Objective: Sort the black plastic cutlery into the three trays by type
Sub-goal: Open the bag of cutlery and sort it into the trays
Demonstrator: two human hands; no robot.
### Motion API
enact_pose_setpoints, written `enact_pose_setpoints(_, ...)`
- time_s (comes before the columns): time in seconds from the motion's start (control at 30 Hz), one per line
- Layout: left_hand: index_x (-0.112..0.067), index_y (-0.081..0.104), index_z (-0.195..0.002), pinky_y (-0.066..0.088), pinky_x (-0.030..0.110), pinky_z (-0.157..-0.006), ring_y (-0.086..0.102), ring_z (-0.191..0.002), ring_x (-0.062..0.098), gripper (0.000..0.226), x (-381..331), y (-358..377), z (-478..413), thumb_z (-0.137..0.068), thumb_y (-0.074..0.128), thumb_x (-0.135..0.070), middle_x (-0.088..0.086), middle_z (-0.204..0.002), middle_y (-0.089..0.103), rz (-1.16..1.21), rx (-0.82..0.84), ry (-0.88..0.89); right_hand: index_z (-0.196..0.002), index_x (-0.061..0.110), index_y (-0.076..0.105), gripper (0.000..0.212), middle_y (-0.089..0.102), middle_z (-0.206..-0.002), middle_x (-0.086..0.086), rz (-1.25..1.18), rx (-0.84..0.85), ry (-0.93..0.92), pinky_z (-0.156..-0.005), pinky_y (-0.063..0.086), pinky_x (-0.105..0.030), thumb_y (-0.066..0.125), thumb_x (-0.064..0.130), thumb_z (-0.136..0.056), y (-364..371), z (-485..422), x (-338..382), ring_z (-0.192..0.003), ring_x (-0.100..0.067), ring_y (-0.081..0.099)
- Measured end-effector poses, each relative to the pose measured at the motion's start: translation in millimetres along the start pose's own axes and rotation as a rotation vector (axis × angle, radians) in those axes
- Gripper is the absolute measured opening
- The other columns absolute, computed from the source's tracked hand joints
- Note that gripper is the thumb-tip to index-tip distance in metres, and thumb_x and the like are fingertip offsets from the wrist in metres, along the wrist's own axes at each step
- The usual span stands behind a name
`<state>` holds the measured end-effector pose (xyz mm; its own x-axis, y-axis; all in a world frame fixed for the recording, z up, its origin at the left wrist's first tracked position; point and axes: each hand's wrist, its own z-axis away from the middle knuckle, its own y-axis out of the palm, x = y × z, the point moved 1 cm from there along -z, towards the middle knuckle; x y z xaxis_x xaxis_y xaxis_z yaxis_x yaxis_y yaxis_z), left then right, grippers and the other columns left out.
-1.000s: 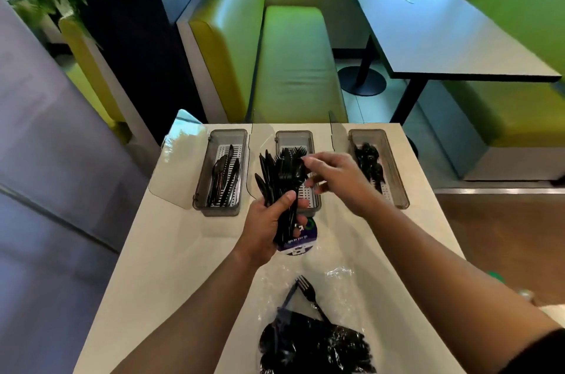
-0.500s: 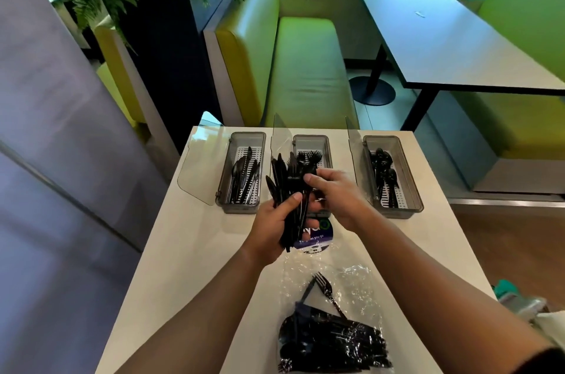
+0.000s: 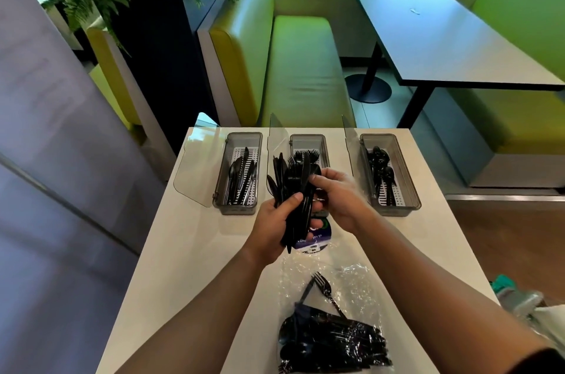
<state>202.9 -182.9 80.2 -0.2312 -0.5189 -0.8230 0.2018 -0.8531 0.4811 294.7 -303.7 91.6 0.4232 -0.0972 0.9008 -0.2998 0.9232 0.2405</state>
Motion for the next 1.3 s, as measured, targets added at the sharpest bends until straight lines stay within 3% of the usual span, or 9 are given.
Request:
enact_pose_setpoints(0.1, -0.008, 0.068, -0.114, 0.058, 0.035, -0.055, 0.073, -0.073, 0.032, 0.022, -0.8, 1.9, -0.4, -0.104, 0.052, -0.018, 0.022, -0.106, 0.075, 0.024, -0.012, 0.002, -0.093, 0.006, 0.058, 0.006, 0.070, -0.076, -0.015, -0.055, -0.031, -0.034, -0.042, 0.051, -0.028, 0.059, 0.005, -0.099, -5.0, -1.2, 1.1, -0.051, -0.023, 0.062)
enact_pose_setpoints(0.27, -0.008, 0.067, -0.117, 0.060, 0.035, -0.057, 0.075, -0.078, 0.032, 0.024, 0.3, 2.1, -2.7, -0.104, 0.051, -0.020, 0.017, -0.106, 0.076, -0.007, -0.024, 0.009, -0.104, 0.003, 0.057, 0.004, 0.073, -0.090, -0.024, -0.128, -0.039, -0.055, -0.073, 0.059, -0.050, 0.057, 0.004, -0.099, -13.0, -4.0, 1.6, -0.073, -0.035, 0.072)
enact_pose_setpoints(0.43, -0.007, 0.067, -0.111, 0.060, 0.034, -0.053, 0.074, -0.078, 0.034, 0.021, 3.1, 2.7, -6.6, -0.104, 0.052, -0.020, 0.013, -0.099, 0.077, -0.030, -0.036, 0.008, -0.101, 0.005, 0.055, 0.001, 0.071, -0.086, -0.023, -0.240, -0.052, -0.047, -0.080, 0.058, -0.054, 0.054, 0.006, -0.102, -15.8, -3.7, 4.5, -0.076, -0.036, 0.071)
enact_pose_setpoints(0.53, -0.006, 0.067, -0.111, 0.058, 0.034, -0.051, 0.075, -0.082, 0.034, 0.021, 5.5, 2.7, -9.9, -0.103, 0.054, -0.020, 0.012, -0.099, 0.077, -0.057, -0.050, -0.004, -0.103, 0.007, 0.055, 0.005, 0.069, -0.081, -0.017, -0.316, -0.085, -0.031, -0.067, 0.061, -0.043, 0.050, 0.009, -0.104, -16.3, -4.7, 9.1, -0.067, -0.028, 0.069)
enact_pose_setpoints(0.63, -0.003, 0.065, -0.113, 0.054, 0.031, -0.049, 0.071, -0.069, 0.027, 0.022, 8.7, 3.6, -13.5, -0.103, 0.054, -0.020, 0.016, -0.098, 0.075, -0.076, -0.042, -0.014, -0.105, 0.008, 0.051, 0.008, 0.065, -0.081, -0.013, -0.383, -0.147, -0.017, -0.045, 0.046, -0.027, 0.046, 0.013, -0.105, -23.0, -12.0, 19.0, -0.050, -0.016, 0.055)
enact_pose_setpoints(0.77, -0.002, 0.064, -0.114, 0.047, 0.028, -0.047, 0.062, -0.061, 0.021, 0.023, 12.2, 4.1, -18.0, -0.102, 0.056, -0.020, 0.013, -0.089, 0.072, -0.106, -0.028, -0.009, -0.113, 0.012, 0.044, 0.011, 0.055, -0.068, -0.005, -0.412, -0.155, 0.029, -0.035, 0.030, -0.021, 0.039, 0.020, -0.107, -48.7, -33.6, 40.1, -0.039, -0.007, 0.035)
enact_pose_setpoints(1.0, -0.003, 0.065, -0.112, 0.053, 0.031, -0.050, 0.070, -0.068, 0.025, 0.018, 15.8, 4.1, -24.5, -0.101, 0.058, -0.016, 0.018, -0.099, 0.074, -0.087, -0.017, -0.027, -0.100, 0.013, 0.057, 0.020, 0.053, -0.066, -0.004, -0.108, -0.484, 0.158, -0.038, 0.033, -0.020, 0.042, 0.026, -0.104, -116.5, -72.7, 58.6, -0.038, -0.012, 0.040)
enact_pose_setpoints(1.17, -0.001, 0.067, -0.111, 0.057, 0.034, -0.054, 0.072, -0.076, 0.029, 0.018, 16.7, 0.2, -27.1, -0.101, 0.058, -0.012, 0.020, -0.104, 0.075, -0.088, -0.038, -0.040, -0.116, 0.004, 0.051, 0.017, 0.061, -0.089, -0.013, 0.205, -0.522, 0.276, -0.051, 0.049, -0.029, 0.046, 0.010, -0.101, -154.7, -88.4, 41.1, -0.063, -0.019, 0.059)
enact_pose_setpoints(1.3, 0.003, 0.062, -0.118, 0.058, 0.035, -0.056, 0.073, -0.079, 0.030, 0.023, 17.0, -5.7, -28.2, -0.100, 0.059, -0.012, 0.022, -0.109, 0.074, -0.118, -0.045, -0.034, -0.119, 0.002, 0.055, 0.024, 0.063, -0.105, -0.016, 0.285, -0.556, 0.204, -0.076, 0.058, -0.045, 0.057, 0.009, -0.096, -164.0, -98.4, 27.7, -0.093, -0.030, 0.064)
